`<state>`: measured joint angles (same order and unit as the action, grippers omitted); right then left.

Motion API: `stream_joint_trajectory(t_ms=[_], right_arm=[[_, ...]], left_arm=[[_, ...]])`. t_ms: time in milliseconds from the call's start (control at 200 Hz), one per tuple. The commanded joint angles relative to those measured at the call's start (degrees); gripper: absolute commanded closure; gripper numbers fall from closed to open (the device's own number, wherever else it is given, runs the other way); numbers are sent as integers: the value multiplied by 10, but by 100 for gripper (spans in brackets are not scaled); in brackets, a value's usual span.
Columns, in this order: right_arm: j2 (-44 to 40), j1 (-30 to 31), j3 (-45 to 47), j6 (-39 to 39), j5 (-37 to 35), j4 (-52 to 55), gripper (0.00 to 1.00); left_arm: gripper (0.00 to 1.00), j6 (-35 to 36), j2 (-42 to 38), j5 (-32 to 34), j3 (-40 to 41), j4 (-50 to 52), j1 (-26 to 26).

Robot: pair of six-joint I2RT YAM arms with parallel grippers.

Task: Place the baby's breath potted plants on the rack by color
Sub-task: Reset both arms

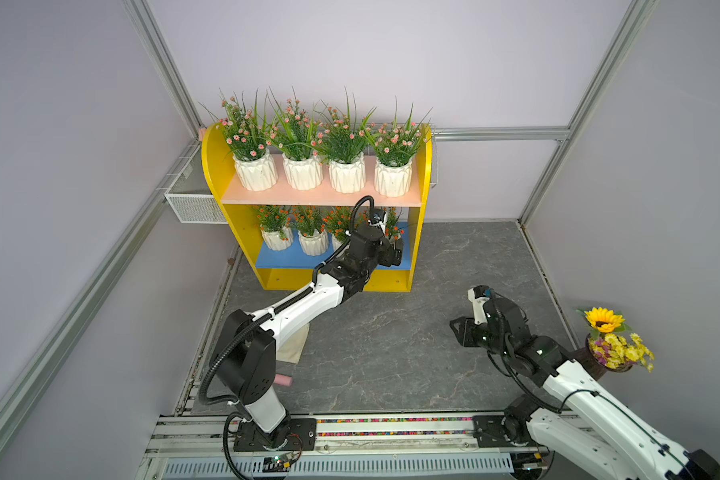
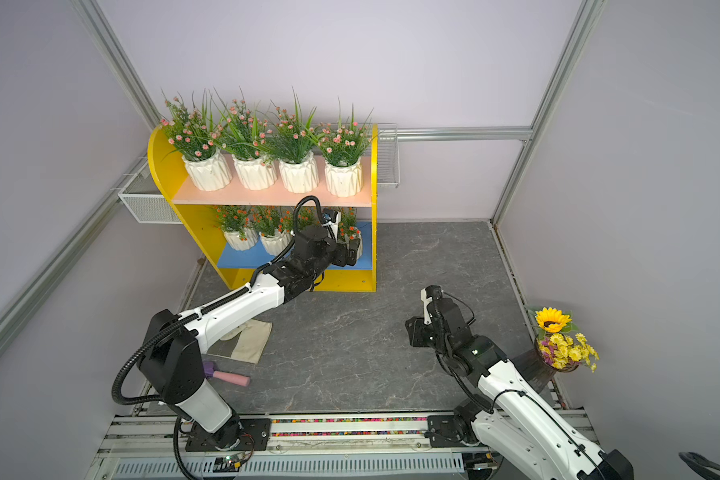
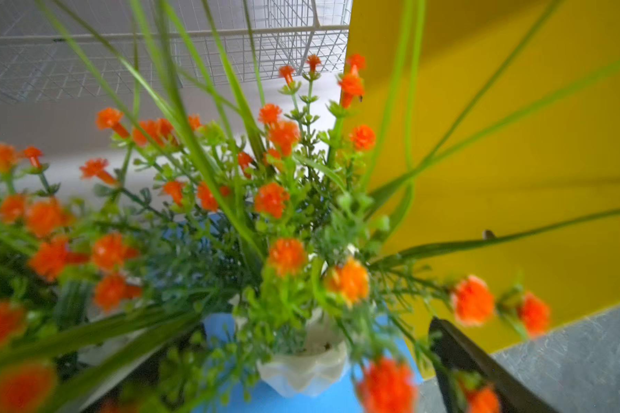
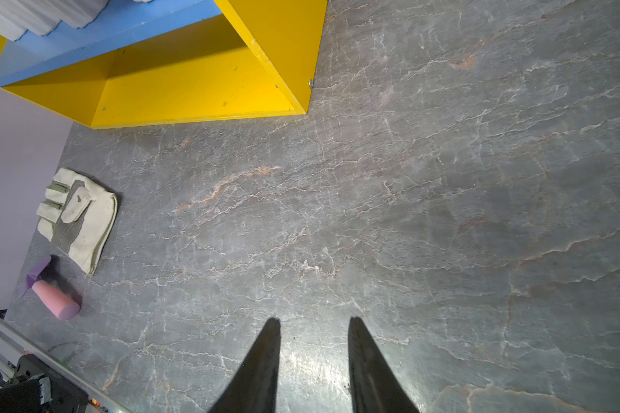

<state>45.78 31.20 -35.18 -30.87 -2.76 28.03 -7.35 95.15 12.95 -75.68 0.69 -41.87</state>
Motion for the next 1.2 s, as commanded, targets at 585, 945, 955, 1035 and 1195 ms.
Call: stream_joint_trajectory(t_ms=[585,945,955,1035,1195], right_arm=[[48,-28,20,19,-9,-81,57],[97,-103,2,42,16,-140,11],[97,-107,1,42,18,-141,11],[98,-137,-13,49,29,-143,12],[108,-191,-44,61,13,-118,12]], left_arm=[[1,-99,-208,63,285,2,-62],[1,-93,-305,254,283,166,-45],[1,-94,-305,254,280,172,-42],[1,-115,-304,213,241,225,13],[1,-80,-309,241,205,244,57]])
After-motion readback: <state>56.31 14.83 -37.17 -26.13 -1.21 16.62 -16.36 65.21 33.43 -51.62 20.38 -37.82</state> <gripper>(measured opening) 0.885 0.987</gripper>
